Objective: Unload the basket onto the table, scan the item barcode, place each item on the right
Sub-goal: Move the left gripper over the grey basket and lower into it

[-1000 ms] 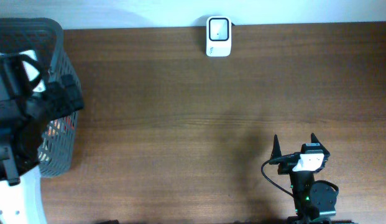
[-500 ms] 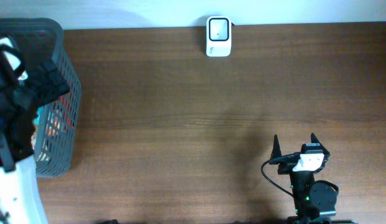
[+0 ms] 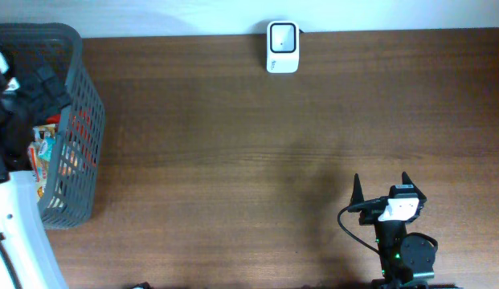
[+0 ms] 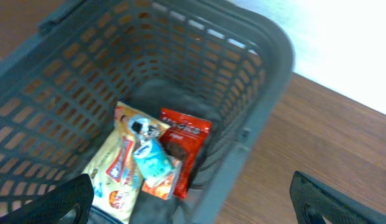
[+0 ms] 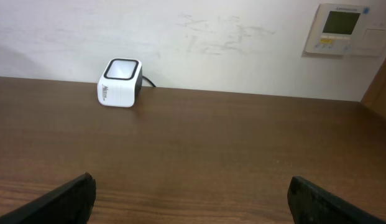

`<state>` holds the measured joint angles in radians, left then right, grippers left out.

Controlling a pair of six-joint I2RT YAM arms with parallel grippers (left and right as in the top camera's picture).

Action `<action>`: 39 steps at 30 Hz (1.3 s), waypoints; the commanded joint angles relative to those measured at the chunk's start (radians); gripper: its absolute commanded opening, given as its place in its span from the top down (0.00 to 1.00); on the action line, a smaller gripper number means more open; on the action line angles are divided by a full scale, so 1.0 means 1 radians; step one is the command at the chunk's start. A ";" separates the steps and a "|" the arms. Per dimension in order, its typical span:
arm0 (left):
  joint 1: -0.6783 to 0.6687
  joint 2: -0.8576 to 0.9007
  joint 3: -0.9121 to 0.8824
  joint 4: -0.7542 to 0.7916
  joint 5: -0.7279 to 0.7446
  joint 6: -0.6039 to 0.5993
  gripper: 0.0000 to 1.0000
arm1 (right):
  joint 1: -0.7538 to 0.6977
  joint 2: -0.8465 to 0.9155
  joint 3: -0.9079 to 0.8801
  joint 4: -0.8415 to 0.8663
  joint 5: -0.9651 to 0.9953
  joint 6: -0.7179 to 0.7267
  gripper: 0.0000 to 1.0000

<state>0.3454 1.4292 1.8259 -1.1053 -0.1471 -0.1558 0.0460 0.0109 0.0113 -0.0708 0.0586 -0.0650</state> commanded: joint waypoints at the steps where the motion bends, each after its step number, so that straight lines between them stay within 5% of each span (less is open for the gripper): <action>1: 0.045 0.021 0.008 0.005 -0.007 -0.016 0.01 | 0.006 -0.007 -0.006 -0.008 -0.005 -0.006 0.01; 39: 0.215 0.267 0.008 0.039 -0.019 -0.015 0.02 | 0.006 -0.007 -0.006 -0.008 -0.005 -0.006 0.02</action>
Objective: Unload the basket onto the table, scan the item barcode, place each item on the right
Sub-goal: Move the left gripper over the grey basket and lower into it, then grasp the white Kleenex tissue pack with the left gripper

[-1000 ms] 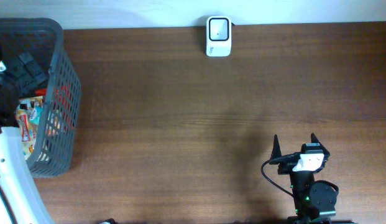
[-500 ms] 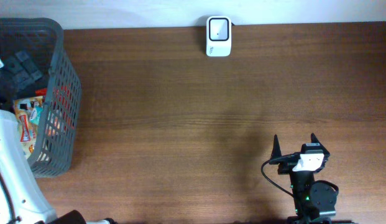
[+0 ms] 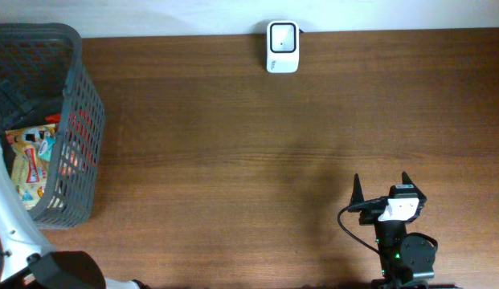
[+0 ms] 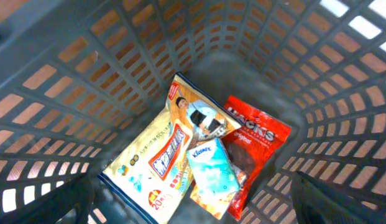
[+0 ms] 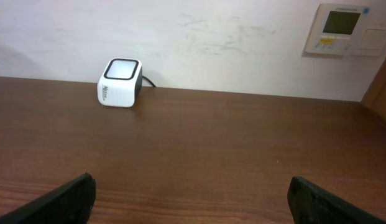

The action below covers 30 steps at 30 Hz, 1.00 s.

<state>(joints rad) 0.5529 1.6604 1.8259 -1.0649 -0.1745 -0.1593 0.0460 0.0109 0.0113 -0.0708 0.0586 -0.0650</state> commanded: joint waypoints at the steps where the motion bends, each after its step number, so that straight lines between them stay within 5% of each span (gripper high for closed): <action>1: 0.008 0.051 0.008 -0.003 -0.011 -0.012 0.04 | 0.006 -0.007 -0.006 -0.008 -0.005 -0.006 0.02; 11: 0.009 0.192 0.008 -0.028 0.002 -0.012 0.16 | 0.006 -0.007 -0.006 -0.008 -0.005 -0.006 0.02; 17: 0.009 0.269 0.008 -0.060 0.018 -0.011 0.44 | 0.006 -0.007 -0.006 -0.008 -0.005 -0.006 0.02; 28: 0.008 0.394 0.007 -0.103 0.093 -0.012 0.51 | 0.006 -0.007 -0.006 -0.008 -0.005 -0.006 0.01; 30: 0.008 0.402 0.007 -0.112 0.101 -0.012 0.46 | 0.006 -0.007 -0.006 -0.008 -0.005 -0.006 0.02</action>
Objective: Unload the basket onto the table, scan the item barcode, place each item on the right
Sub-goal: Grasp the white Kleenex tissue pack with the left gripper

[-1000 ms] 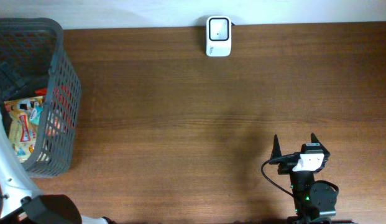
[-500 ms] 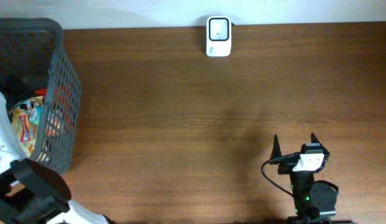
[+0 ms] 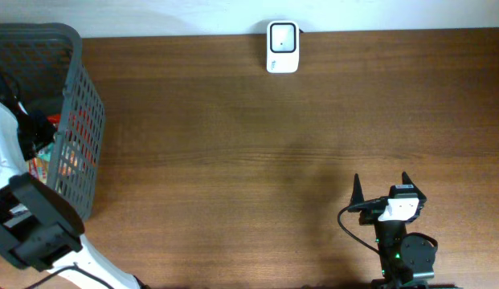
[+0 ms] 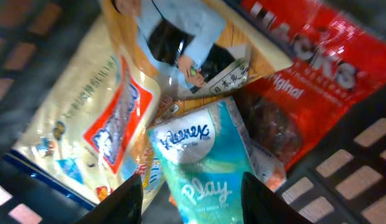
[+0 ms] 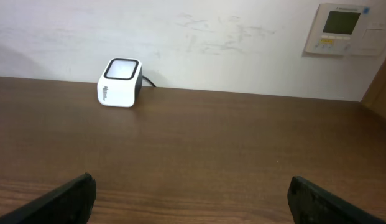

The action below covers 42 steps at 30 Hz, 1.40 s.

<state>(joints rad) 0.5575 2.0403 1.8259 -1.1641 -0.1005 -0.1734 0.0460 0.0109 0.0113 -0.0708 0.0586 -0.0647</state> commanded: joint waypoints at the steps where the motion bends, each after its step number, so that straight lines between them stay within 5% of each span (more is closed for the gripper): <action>1: 0.003 0.023 0.007 -0.016 0.037 0.002 0.41 | 0.006 -0.007 -0.006 -0.008 -0.005 -0.006 0.02; 10: 0.002 0.023 0.007 -0.064 0.061 0.002 0.43 | 0.006 -0.007 -0.006 -0.008 -0.005 -0.006 0.02; 16: 0.002 0.023 0.007 -0.097 0.060 0.002 0.18 | 0.006 -0.007 -0.006 -0.008 -0.005 -0.006 0.02; 20: 0.002 0.026 0.004 -0.089 0.060 0.002 0.18 | 0.006 -0.007 -0.006 -0.008 -0.005 -0.006 0.02; 26: 0.002 0.073 0.001 -0.091 0.061 0.002 0.31 | 0.006 -0.007 -0.006 -0.008 -0.005 -0.006 0.02; 29: 0.002 0.088 0.001 -0.102 0.061 0.002 0.70 | 0.006 -0.007 -0.006 -0.008 -0.005 -0.006 0.02; 34: 0.002 0.085 0.063 -0.156 0.061 0.002 1.00 | 0.006 -0.007 -0.006 -0.008 -0.005 -0.006 0.02; 42: 0.002 0.085 0.396 -0.368 0.127 0.002 1.00 | 0.006 -0.007 -0.006 -0.008 -0.005 -0.006 0.02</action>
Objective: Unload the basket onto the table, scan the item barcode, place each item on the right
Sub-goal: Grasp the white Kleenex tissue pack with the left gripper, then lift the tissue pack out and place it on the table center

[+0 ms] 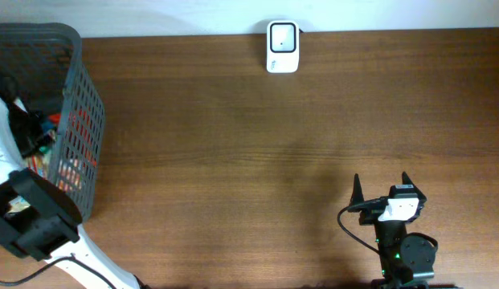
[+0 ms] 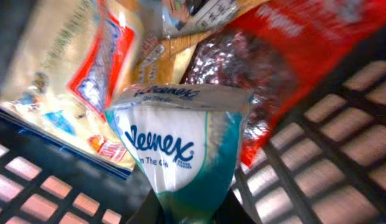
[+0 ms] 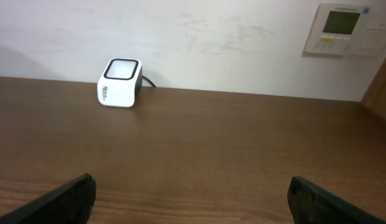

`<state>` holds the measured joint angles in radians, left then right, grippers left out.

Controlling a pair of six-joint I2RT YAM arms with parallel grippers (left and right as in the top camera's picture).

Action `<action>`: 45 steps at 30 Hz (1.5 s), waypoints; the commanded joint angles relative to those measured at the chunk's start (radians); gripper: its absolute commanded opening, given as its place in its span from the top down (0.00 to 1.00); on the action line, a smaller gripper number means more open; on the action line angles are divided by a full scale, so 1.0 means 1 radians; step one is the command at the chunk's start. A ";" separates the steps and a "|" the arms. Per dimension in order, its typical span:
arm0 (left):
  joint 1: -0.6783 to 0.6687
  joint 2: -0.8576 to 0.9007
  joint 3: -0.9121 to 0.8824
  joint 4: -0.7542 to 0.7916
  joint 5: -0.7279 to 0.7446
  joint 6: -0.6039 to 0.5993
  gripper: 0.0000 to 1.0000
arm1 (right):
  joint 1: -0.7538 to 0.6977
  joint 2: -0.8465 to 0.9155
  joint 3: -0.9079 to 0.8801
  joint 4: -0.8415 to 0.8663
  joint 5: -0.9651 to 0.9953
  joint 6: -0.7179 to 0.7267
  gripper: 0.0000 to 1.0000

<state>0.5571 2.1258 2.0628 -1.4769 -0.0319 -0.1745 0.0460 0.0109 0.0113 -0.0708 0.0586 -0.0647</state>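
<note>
A teal and white Kleenex tissue pack [image 2: 180, 149] fills the left wrist view, pinched at its lower end by my left gripper [image 2: 191, 208], which is shut on it inside the grey basket [image 1: 72, 48]. From overhead, the left arm [image 1: 24, 128] reaches down into the basket. The white barcode scanner [image 1: 282, 36] stands at the table's far edge, also visible as the scanner [image 3: 120, 83] in the right wrist view. My right gripper [image 1: 382, 186] rests open near the front right, holding nothing.
Under the pack lie a yellow snack bag [image 2: 68, 68] and a red candy bag [image 2: 292, 50]. The basket's lattice wall [image 2: 342, 124] closes in around them. A wall thermostat [image 3: 345, 28] hangs beyond the table.
My left gripper stood open with a finger on each side of the tissue pack; now it is shut on the pack, which stands raised off the bags. The right arm is unchanged.
My left gripper was open above the basket's rim, then open lower inside over the three packs, then down astride the tissue pack. Now it grips that pack. The right gripper has stayed open in place throughout.
</note>
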 commanded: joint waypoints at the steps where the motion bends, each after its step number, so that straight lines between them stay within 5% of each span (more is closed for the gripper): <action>1: 0.002 -0.001 0.245 -0.097 0.086 0.003 1.00 | 0.006 -0.007 -0.006 -0.008 -0.005 -0.006 0.02; 10: -0.013 -0.059 0.731 -0.211 0.446 0.003 1.00 | 0.006 -0.007 -0.006 -0.008 -0.005 -0.006 0.02; 19: -0.311 -0.162 0.760 -0.211 0.477 0.056 1.00 | 0.006 -0.007 -0.006 -0.008 -0.005 -0.006 0.02; 27: -0.730 -0.127 0.472 -0.148 0.281 0.056 1.00 | 0.006 -0.007 -0.006 -0.008 -0.005 -0.006 0.02; 38: -1.024 -0.032 -0.183 0.342 0.206 0.055 1.00 | 0.006 -0.007 -0.006 -0.008 -0.005 -0.006 0.02; 42: -1.026 -0.009 -0.202 0.345 0.206 0.056 0.81 | 0.006 -0.007 -0.006 -0.008 -0.005 -0.006 0.02; 44: -1.025 -0.009 -0.201 0.351 0.206 0.056 0.50 | 0.006 -0.007 -0.006 -0.008 -0.005 -0.006 0.02; 45: -1.026 -0.009 -0.201 0.354 0.206 0.056 0.48 | 0.006 -0.007 -0.006 -0.008 -0.005 -0.006 0.02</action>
<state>-0.4717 2.1254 1.8580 -1.1347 0.1844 -0.1238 0.0460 0.0101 0.0113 -0.0708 0.0586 -0.0650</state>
